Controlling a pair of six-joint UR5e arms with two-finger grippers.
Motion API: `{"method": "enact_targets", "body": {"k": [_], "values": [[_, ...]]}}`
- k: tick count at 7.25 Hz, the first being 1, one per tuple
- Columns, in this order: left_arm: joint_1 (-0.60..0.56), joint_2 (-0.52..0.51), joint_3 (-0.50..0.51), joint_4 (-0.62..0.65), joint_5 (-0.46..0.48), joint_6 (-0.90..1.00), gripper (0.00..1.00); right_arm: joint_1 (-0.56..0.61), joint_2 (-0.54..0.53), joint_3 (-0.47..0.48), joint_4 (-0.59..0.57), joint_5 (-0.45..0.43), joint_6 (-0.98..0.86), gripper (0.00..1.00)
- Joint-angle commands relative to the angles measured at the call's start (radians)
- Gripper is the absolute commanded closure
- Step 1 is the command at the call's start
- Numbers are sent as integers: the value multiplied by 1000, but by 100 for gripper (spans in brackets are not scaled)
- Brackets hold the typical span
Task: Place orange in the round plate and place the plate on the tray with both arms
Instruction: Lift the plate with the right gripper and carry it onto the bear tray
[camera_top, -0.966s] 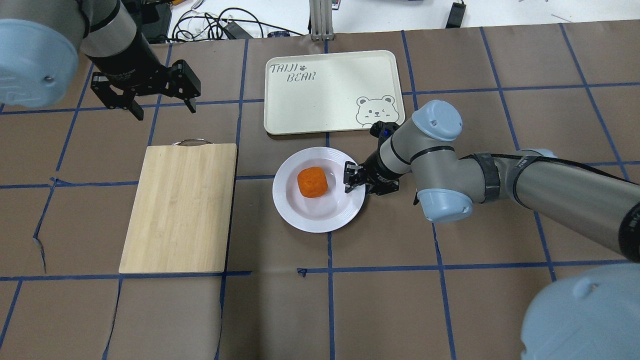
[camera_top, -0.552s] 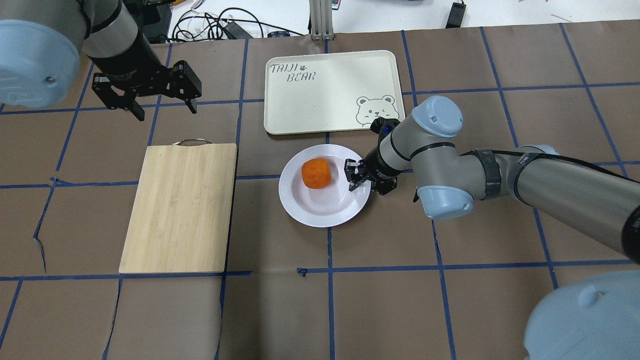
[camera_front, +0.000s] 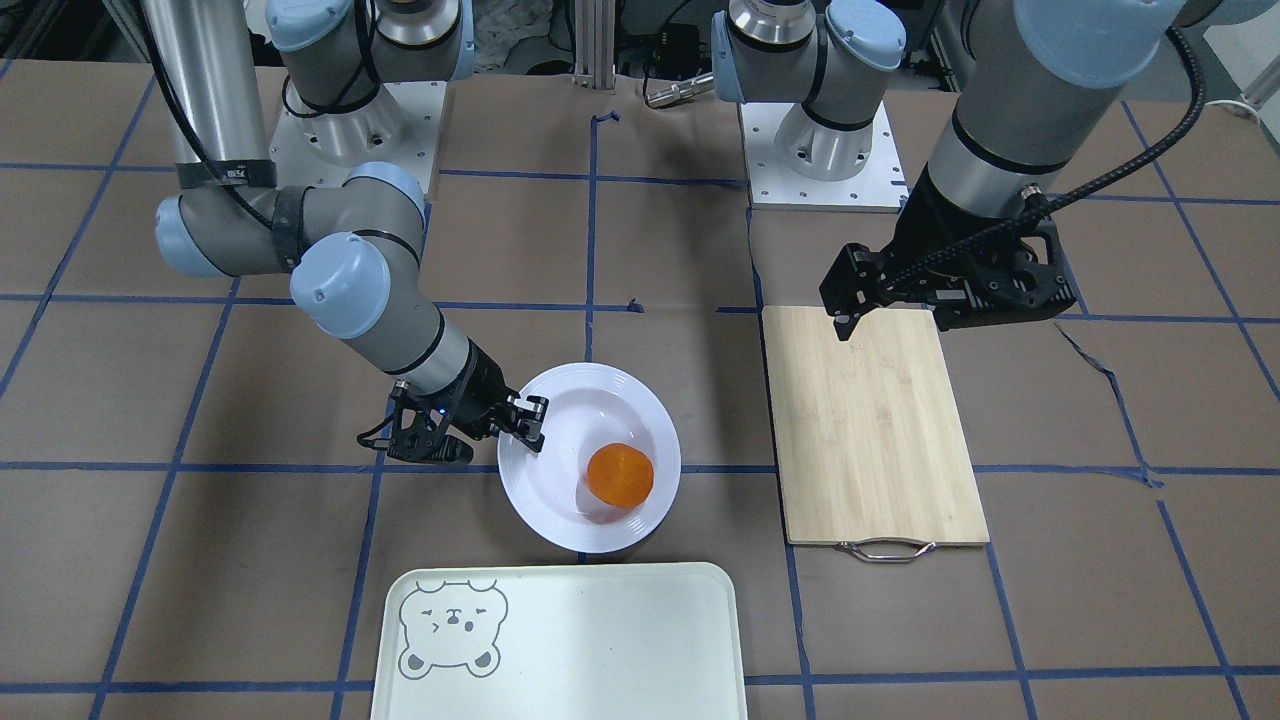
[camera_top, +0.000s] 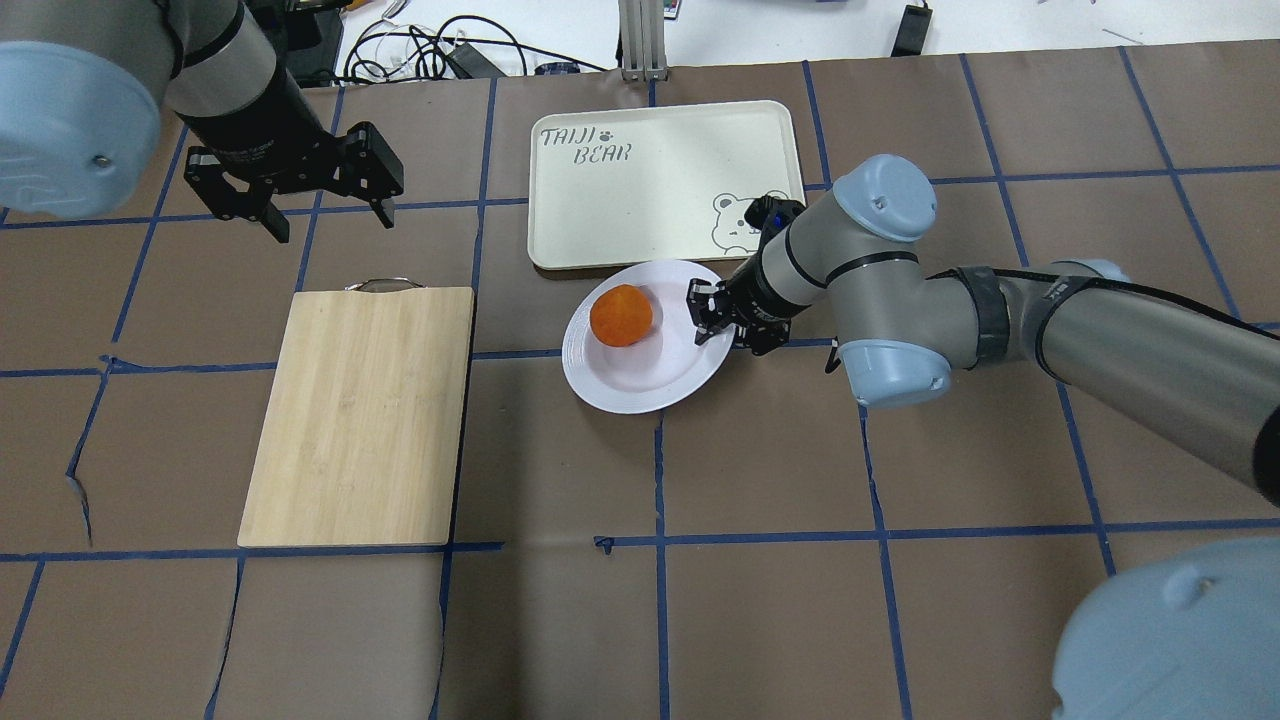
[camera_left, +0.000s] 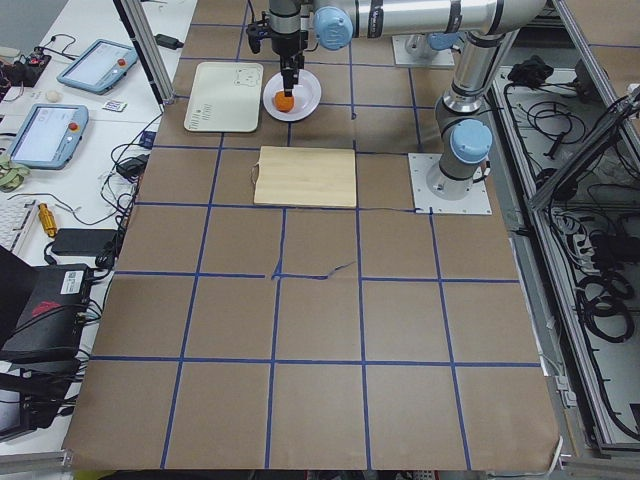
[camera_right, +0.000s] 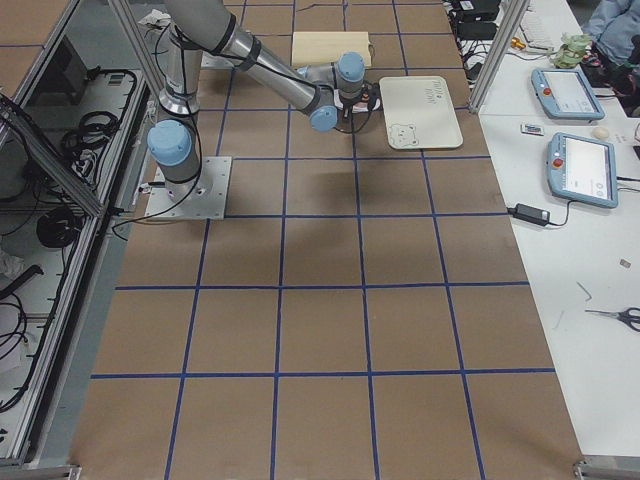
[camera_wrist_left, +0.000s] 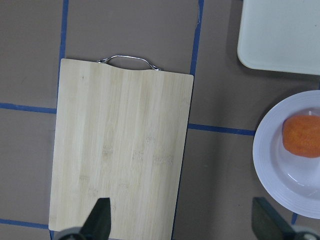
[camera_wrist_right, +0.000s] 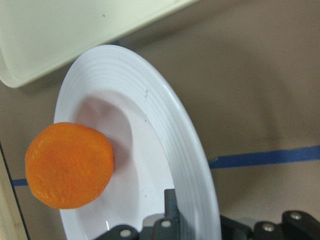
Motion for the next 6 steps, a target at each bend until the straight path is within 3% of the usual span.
{"method": "enact_targets", "body": {"k": [1, 3, 4, 6], "values": [[0, -2, -1, 0, 1, 0, 0, -3, 7, -89, -1, 8, 18, 100], [-1, -2, -2, 0, 13, 0, 0, -5, 8, -92, -6, 12, 10, 100], [-1, 0, -11, 0, 20, 2, 0, -10, 13, -121, -9, 71, 18, 100], [-1, 2, -30, 6, 41, 0, 0, -28, 153, -307, -9, 84, 18, 100]]}}
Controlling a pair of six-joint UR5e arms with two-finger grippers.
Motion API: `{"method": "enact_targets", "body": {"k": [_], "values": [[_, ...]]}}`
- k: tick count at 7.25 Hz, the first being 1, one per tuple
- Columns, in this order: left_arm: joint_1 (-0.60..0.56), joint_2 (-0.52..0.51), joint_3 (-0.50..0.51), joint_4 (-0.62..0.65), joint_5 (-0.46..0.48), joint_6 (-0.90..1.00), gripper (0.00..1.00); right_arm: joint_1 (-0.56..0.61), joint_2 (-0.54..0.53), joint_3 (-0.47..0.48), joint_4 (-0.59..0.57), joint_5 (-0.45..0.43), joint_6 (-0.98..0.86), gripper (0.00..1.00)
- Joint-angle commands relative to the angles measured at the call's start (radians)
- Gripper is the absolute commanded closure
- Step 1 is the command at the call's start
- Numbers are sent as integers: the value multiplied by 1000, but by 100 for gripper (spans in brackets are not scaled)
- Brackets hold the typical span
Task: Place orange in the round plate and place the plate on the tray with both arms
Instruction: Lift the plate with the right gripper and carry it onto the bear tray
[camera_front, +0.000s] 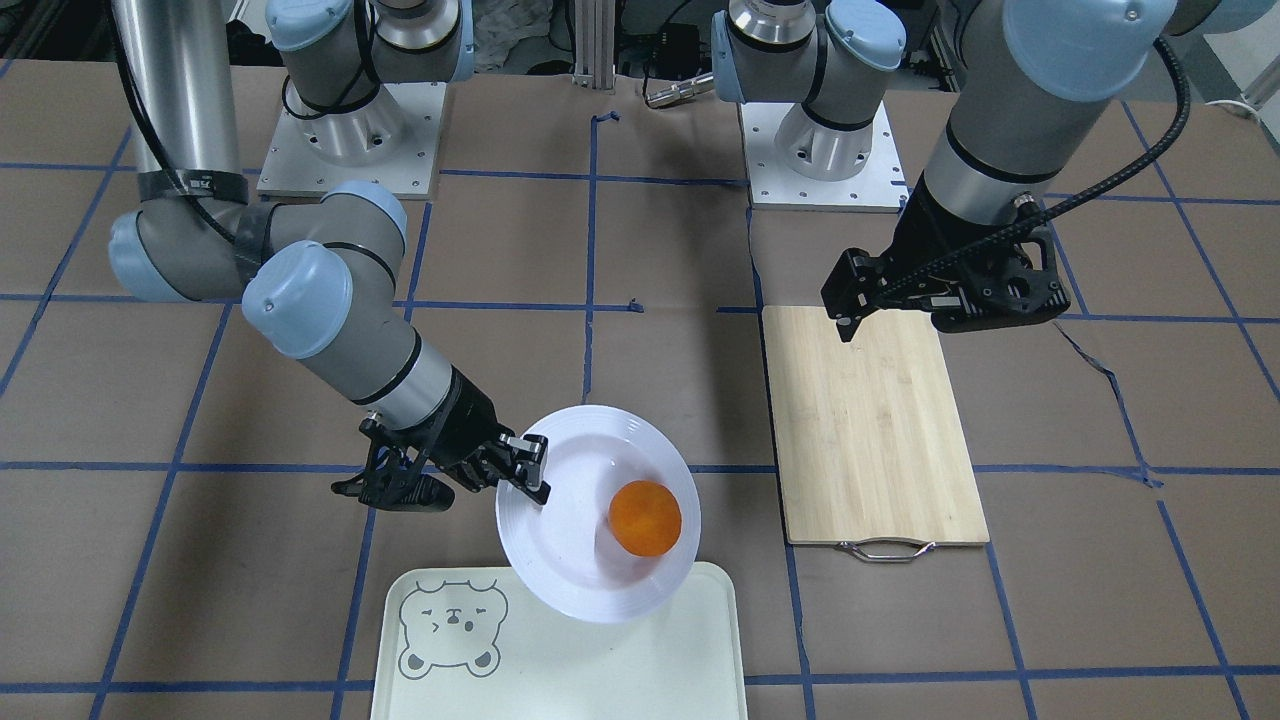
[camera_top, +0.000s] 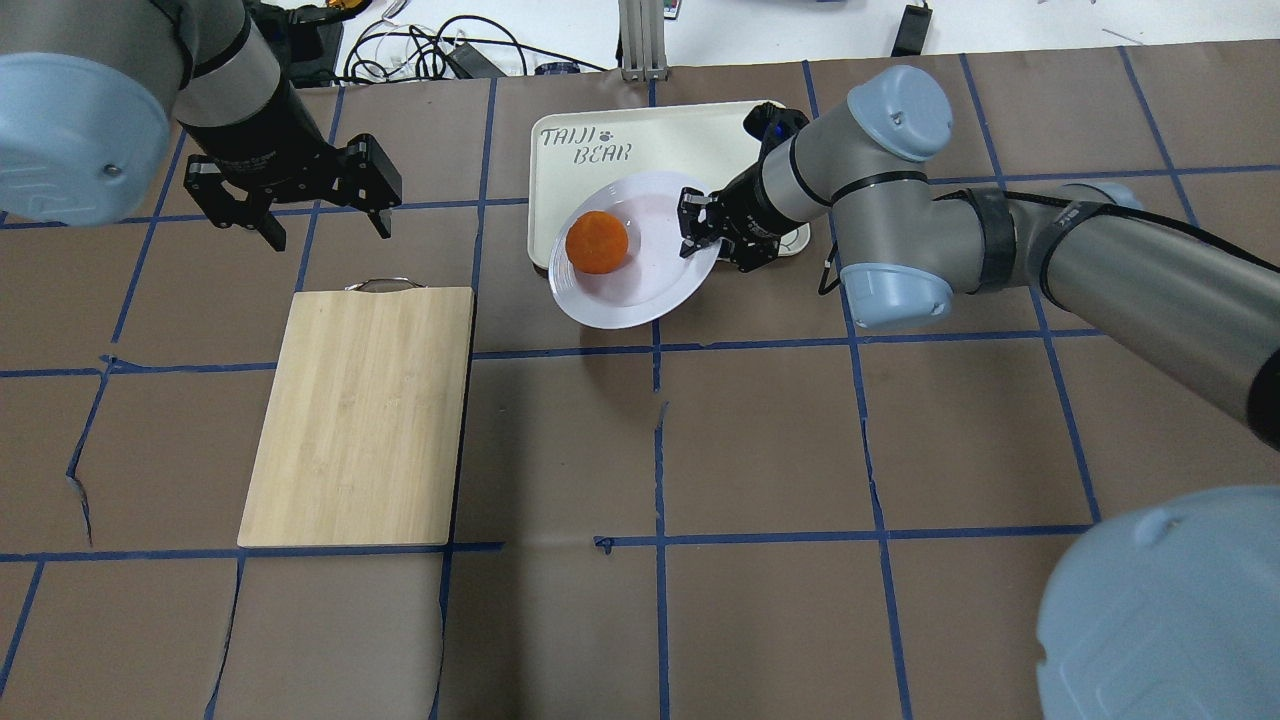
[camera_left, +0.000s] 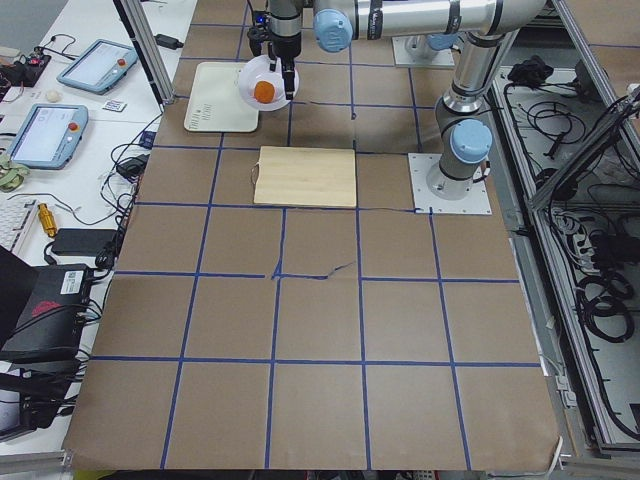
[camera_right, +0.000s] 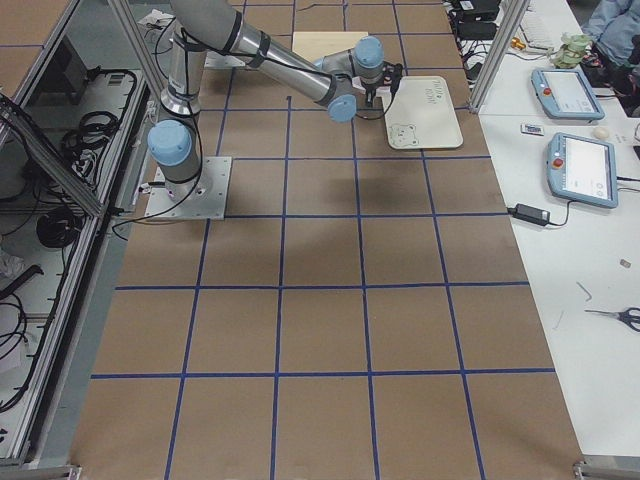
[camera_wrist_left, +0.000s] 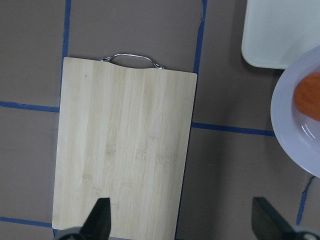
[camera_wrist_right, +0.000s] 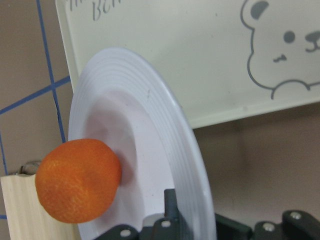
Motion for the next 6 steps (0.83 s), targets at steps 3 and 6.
{"method": "enact_targets", "body": {"k": [3, 6], "values": [[0, 1, -7, 11, -4, 0, 0, -31, 296, -348, 1, 17, 17, 100], [-9, 11, -11, -4, -51, 5, 0, -63, 312, -337, 1, 35, 15, 100]]}}
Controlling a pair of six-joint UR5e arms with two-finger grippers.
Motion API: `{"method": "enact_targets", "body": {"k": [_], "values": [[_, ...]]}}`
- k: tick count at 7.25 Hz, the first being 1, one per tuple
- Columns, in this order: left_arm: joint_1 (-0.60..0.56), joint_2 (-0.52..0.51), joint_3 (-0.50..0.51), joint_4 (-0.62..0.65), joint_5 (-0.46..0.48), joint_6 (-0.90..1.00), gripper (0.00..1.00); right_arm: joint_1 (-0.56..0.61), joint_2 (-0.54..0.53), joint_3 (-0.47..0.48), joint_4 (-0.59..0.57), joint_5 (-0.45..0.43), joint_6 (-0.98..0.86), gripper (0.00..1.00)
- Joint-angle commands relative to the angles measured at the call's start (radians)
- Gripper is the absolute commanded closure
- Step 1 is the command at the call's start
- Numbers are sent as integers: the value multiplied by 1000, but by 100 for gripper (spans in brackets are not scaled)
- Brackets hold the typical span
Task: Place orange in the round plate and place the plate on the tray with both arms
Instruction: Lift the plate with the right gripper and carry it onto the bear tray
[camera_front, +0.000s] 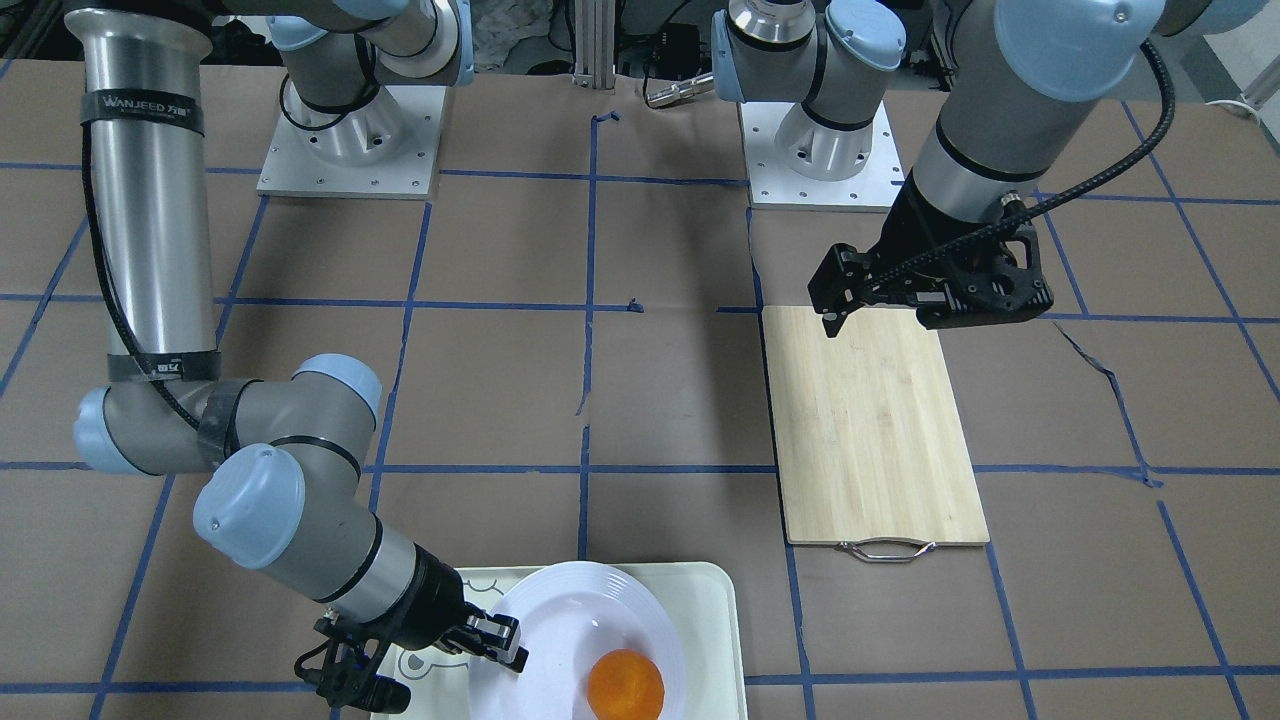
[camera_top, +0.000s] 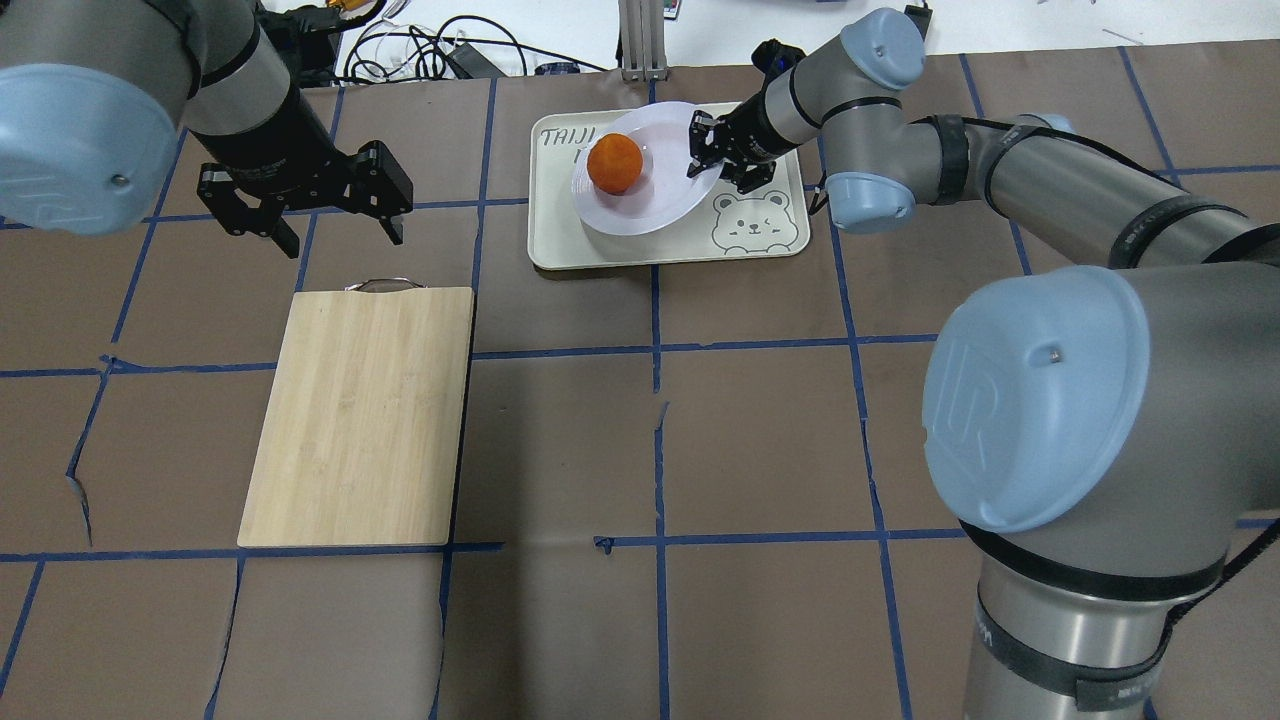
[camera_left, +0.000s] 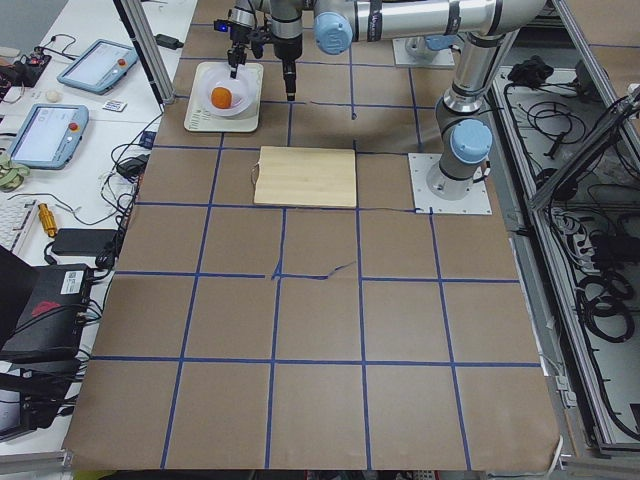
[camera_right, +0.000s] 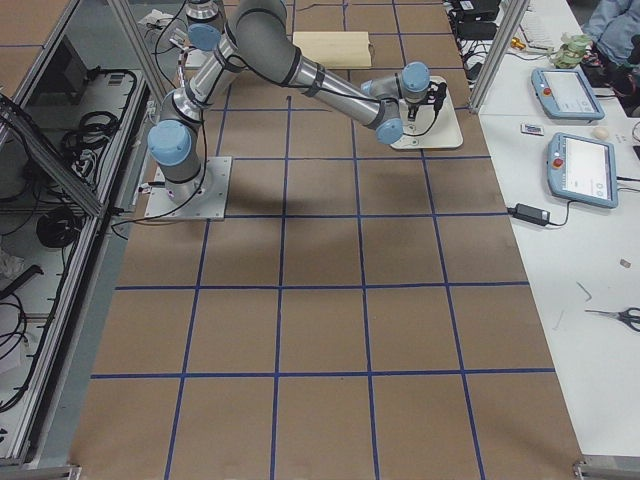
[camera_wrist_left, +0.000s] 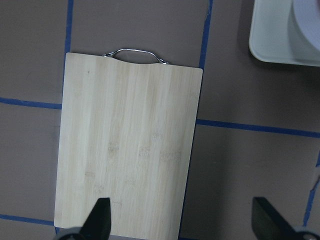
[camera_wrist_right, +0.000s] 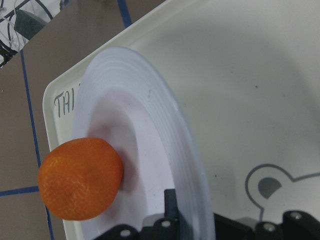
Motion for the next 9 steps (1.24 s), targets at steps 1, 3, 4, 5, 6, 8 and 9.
{"method": "enact_targets", "body": {"k": [1, 3, 4, 5, 6, 8, 9], "values": [[-2, 5, -3, -2, -10, 1, 0, -13, 5, 8, 2, -5, 2, 95], [-1, 14, -2, -2, -7, 2, 0, -23, -4, 7, 7, -90, 19, 0], [0, 18, -2, -3, -7, 4, 0, -34, -15, 2, 13, -114, 7, 0], [0, 21, -2, -23, -5, 48, 0, -39, -36, -8, 57, -125, -1, 0], [0, 30, 3, -34, -4, 85, 0, -39, -72, -17, 154, -182, -57, 0], [1, 34, -2, -37, -2, 93, 0, -39, -168, -50, 340, -281, -110, 0], [3, 35, -3, -38, -2, 93, 0, -39, -234, -79, 461, -350, -166, 0]]}}
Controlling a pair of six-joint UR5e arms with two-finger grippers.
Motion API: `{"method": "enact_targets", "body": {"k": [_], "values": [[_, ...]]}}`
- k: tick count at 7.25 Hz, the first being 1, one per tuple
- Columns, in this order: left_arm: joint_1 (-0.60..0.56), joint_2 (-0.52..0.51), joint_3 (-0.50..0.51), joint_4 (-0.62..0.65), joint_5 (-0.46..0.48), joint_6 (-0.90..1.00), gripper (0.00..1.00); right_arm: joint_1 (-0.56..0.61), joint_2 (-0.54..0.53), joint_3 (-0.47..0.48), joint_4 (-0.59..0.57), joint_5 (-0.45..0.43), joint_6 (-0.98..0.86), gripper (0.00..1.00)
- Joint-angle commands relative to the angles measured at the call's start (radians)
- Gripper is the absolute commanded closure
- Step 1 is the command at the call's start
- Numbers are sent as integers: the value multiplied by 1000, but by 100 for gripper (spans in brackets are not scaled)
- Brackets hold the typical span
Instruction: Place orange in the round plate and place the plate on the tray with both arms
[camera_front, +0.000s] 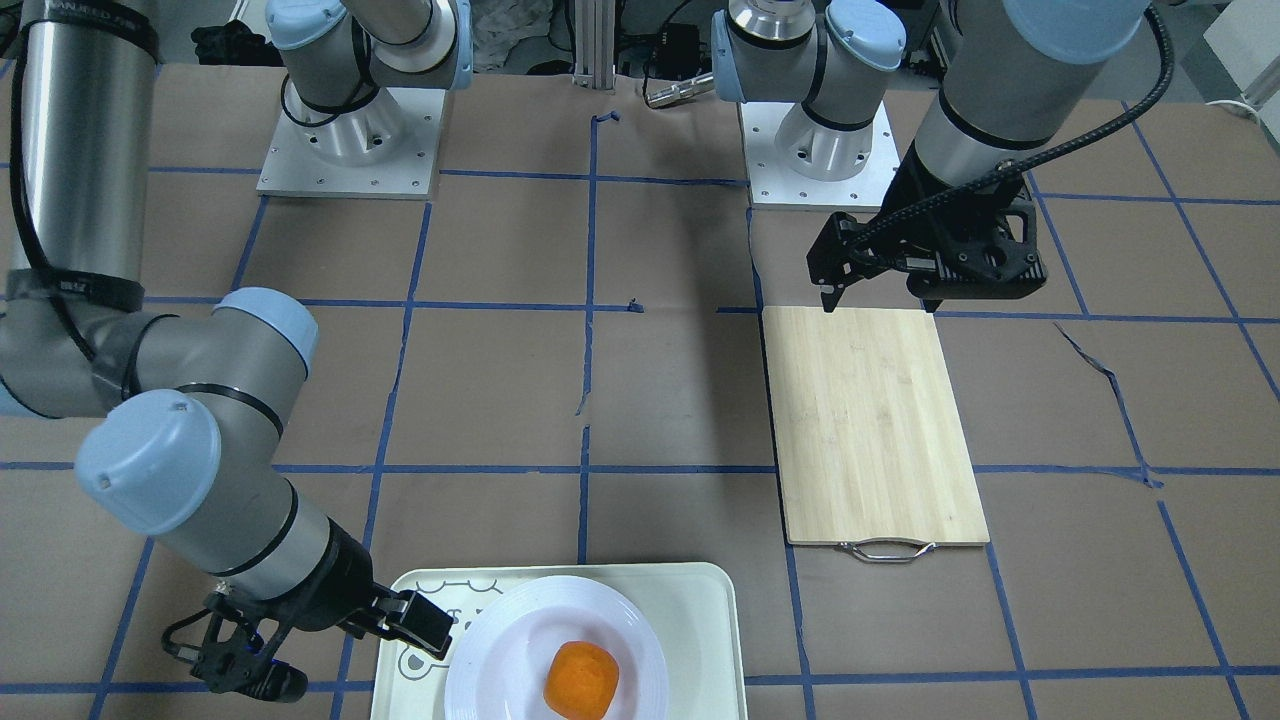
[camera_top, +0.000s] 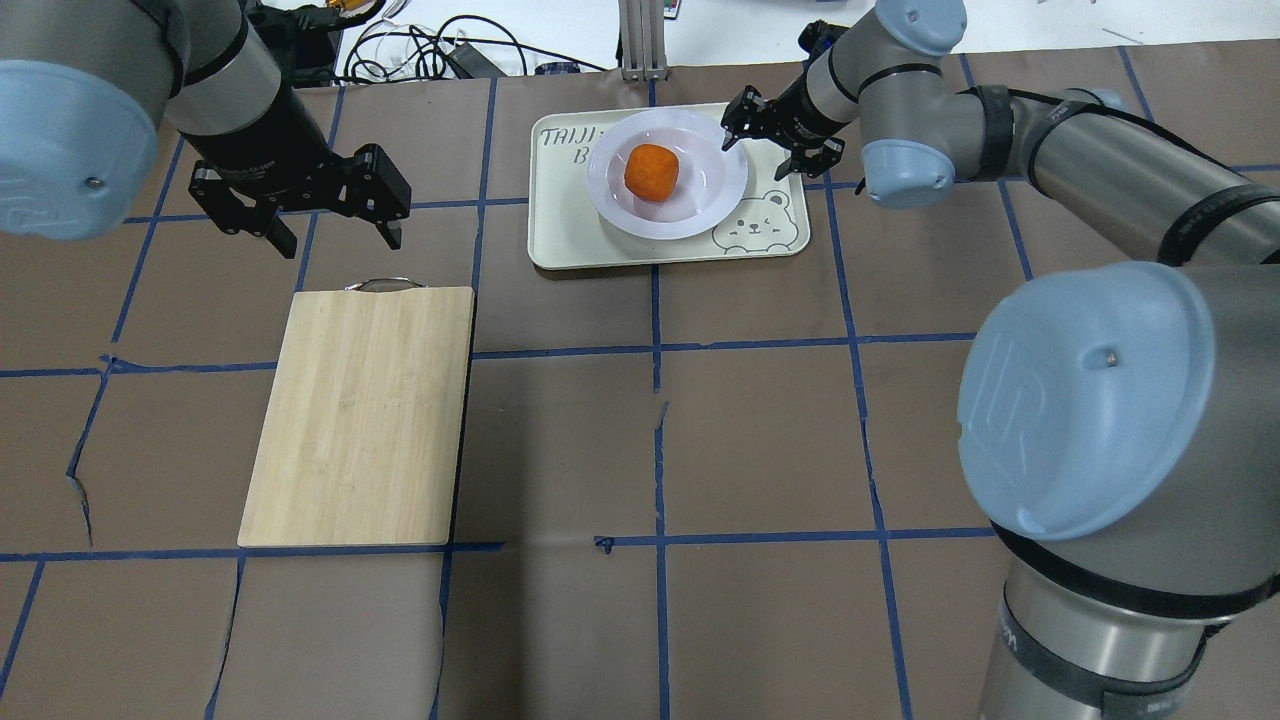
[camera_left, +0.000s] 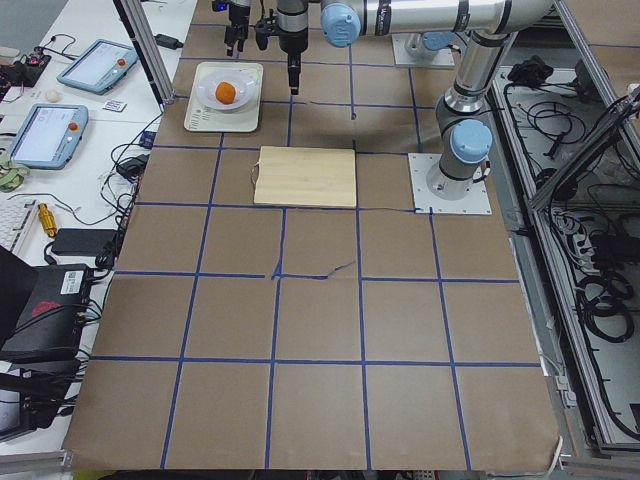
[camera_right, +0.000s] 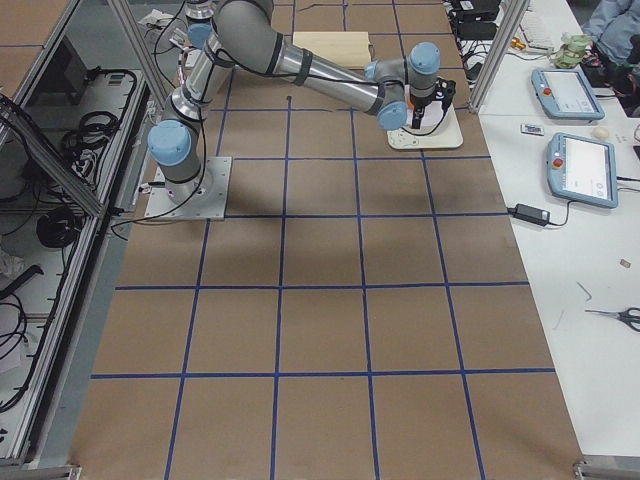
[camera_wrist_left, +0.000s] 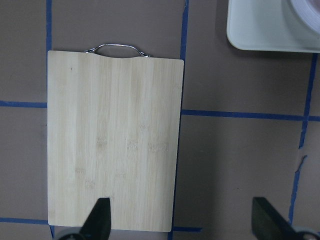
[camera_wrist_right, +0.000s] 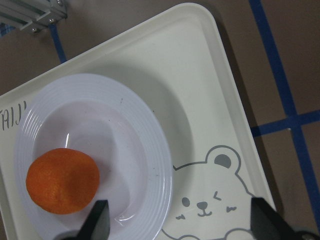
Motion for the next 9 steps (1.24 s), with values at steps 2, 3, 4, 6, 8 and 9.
{"method": "enact_targets", "body": {"k": [2, 3, 4, 6, 8, 9], "values": [[1, 4, -2, -5, -1, 3, 0, 15, -234, -43, 385, -280, -244, 0], [1, 7, -1, -5, -1, 3, 0, 15, -328, -40, 508, -283, -271, 0], [4, 17, -2, -8, 1, 3, 0, 18, -415, -40, 596, -287, -271, 0], [9, 23, 2, -8, 1, 3, 0, 43, -451, -34, 647, -290, -276, 0], [12, 27, 2, -8, 1, 3, 0, 96, -442, -19, 632, -289, -271, 0], [13, 27, 7, -7, 1, 3, 0, 97, -441, -16, 630, -289, -270, 0]]}}
